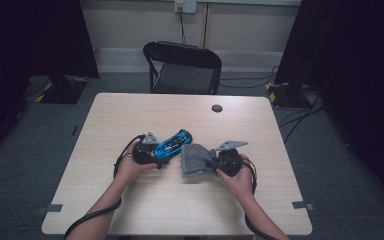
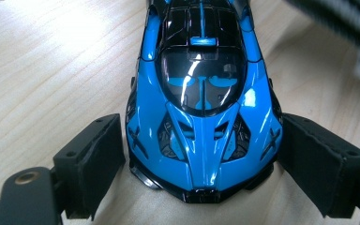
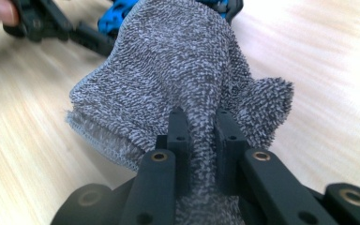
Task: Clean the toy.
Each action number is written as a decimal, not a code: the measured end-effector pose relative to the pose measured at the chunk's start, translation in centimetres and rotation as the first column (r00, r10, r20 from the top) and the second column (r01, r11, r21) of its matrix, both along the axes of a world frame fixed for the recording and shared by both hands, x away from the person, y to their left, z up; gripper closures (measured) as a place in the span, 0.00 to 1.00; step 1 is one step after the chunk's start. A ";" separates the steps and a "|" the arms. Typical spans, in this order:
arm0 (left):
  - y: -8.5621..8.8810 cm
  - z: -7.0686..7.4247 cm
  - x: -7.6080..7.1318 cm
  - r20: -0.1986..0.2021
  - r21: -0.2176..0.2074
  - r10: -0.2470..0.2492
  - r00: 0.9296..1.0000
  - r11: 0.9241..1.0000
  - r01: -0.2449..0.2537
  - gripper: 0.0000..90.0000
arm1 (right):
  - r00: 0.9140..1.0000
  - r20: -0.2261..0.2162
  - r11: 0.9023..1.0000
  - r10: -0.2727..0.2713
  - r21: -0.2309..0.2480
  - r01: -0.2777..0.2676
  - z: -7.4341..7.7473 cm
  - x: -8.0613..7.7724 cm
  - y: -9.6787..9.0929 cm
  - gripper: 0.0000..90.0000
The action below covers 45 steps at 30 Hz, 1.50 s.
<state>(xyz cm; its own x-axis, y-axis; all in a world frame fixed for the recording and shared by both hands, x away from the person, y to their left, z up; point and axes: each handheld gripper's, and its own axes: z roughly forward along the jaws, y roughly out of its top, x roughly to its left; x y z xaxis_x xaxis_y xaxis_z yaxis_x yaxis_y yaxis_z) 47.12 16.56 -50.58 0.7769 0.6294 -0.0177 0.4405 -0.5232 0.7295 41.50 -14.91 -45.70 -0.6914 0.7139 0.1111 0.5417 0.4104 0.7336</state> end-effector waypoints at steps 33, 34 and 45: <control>0.0 0.0 0.0 0.001 0.002 -0.001 1.000 1.000 0.001 0.17 | 0.998 0.011 0.985 0.058 -0.161 -0.055 0.1 5.4 13.0 0.88; 0.0 0.0 0.0 0.002 0.001 -0.001 1.000 1.000 0.001 0.17 | 0.999 0.011 0.985 0.051 -0.166 -0.048 0.1 5.5 12.8 0.88; 0.1 0.0 -0.2 0.003 -0.015 -0.001 1.000 1.000 0.001 0.25 | 1.000 0.024 0.982 0.014 -0.190 -0.009 0.5 6.4 11.5 0.88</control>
<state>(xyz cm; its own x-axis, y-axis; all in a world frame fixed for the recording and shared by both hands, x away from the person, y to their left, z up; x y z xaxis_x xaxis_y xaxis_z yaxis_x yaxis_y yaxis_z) 46.96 16.64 -50.54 0.7773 0.6287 -0.0252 0.4381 -0.5121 0.7388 47.88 -3.44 -45.20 -0.7004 0.7125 -0.0432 0.5188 0.5497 0.6548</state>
